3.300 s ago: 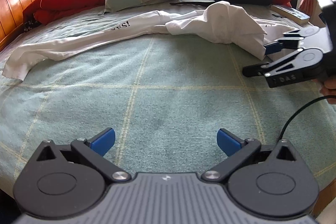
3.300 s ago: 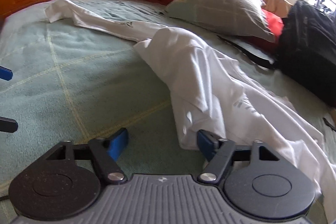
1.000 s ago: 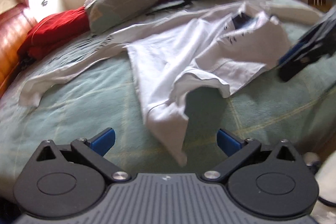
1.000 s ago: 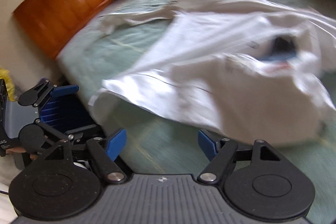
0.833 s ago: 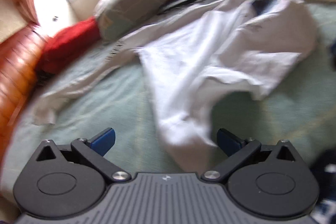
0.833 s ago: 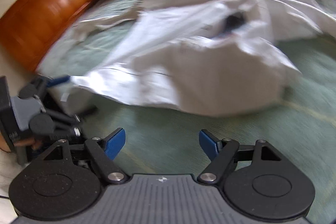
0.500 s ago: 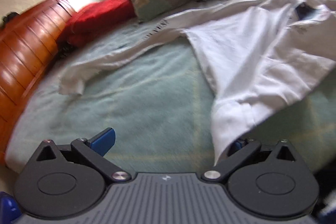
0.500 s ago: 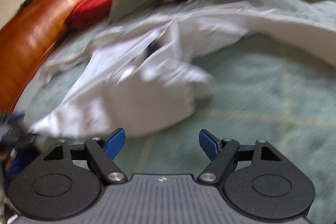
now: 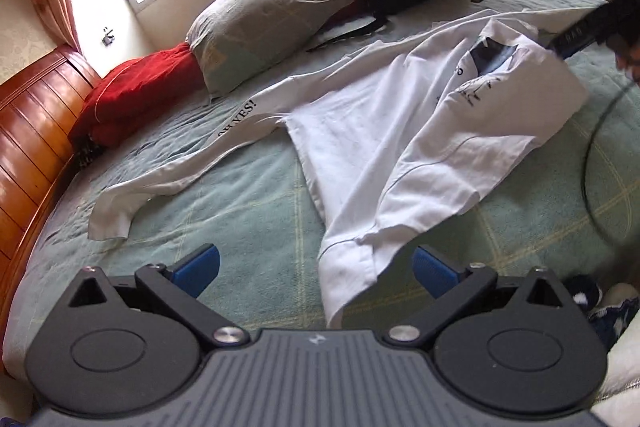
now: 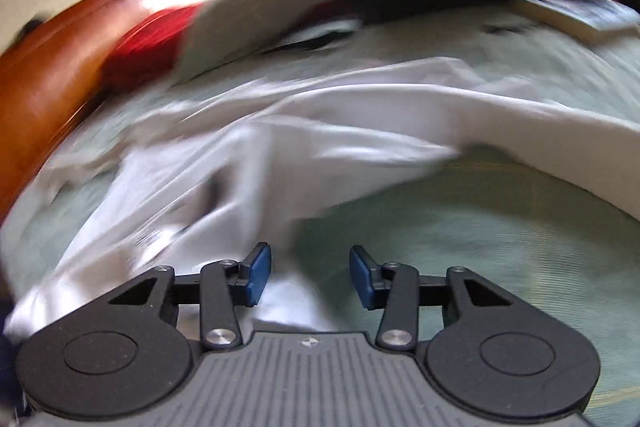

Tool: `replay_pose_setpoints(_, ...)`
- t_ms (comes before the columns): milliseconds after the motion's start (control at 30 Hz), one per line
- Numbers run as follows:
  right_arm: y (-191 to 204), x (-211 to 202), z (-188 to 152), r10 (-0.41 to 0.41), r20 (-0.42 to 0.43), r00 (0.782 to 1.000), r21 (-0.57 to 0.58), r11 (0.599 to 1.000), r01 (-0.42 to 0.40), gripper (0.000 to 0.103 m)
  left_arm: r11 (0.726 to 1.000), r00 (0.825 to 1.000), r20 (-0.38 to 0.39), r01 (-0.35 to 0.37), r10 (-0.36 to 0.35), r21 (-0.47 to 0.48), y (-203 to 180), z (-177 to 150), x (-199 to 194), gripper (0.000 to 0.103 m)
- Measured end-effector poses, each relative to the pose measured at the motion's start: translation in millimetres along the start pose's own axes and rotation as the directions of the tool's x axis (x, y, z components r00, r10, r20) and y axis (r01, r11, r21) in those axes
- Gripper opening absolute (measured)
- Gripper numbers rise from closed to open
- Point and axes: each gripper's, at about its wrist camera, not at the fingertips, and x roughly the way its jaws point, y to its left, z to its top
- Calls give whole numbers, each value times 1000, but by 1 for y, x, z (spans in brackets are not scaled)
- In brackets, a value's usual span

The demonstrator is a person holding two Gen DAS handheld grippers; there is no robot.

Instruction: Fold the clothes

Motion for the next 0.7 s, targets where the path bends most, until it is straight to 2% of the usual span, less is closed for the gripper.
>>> replay_pose_setpoints(167,43,-1,-22,-70,-18,997,-196,979,65,51,1000,1000,1,18,-18,21,-11,6,6,102)
replay_pose_setpoints(300,22,-13,-19,-48,4,999,-94,994,48,57,999,999,14,33,-33,29,-16,9,6,102)
replay_pose_setpoints(400,5,-6,-22,-34,7,999,-20,999,34,57,999,999,19,42,-43,29,-19,10,7,102)
replay_pose_setpoints(500,18,4,-31,-64,25,998,-107,992,66,57,998,998,22,51,-52,28,-22,10,7,102)
replay_pose_setpoints(567,31,3,-33,-67,11,998,-166,984,68,35,998,998,24,57,-58,28,-24,10,8,102)
replay_pose_setpoints(600,34,0,-32,-51,1,999,-168,984,51,11,998,998,28,62,-63,28,-25,10,7,102)
replay_pose_setpoints(700,33,-19,-32,-20,-5,1000,-147,989,19,10,998,998,34,60,-61,30,-26,9,4,102)
